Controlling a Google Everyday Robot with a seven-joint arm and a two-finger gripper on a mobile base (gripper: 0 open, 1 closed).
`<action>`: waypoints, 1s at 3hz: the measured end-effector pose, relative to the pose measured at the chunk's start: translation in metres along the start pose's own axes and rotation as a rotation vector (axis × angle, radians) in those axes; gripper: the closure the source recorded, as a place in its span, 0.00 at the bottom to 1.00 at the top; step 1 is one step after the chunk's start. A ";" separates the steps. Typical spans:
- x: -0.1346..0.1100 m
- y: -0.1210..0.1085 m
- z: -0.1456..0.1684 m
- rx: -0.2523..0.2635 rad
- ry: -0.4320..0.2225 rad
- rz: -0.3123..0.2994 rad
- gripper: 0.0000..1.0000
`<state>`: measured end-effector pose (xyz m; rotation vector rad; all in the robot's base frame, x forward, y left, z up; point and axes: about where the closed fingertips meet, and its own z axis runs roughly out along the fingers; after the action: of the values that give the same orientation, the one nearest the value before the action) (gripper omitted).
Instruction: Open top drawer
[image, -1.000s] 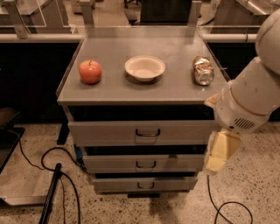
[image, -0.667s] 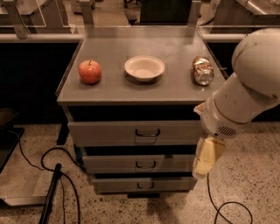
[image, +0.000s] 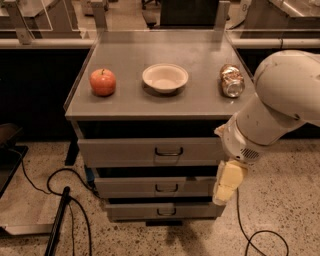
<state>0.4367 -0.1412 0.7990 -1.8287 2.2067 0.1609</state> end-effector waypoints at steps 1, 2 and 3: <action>-0.007 0.006 0.018 -0.026 0.011 -0.015 0.00; -0.031 0.007 0.049 -0.062 -0.003 -0.041 0.00; -0.049 0.003 0.075 -0.087 -0.018 -0.053 0.00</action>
Offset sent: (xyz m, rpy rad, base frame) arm 0.0153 0.0817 -0.0692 0.0320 0.0774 0.1013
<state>0.4522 -0.0746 0.7403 -1.9218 2.1685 0.2651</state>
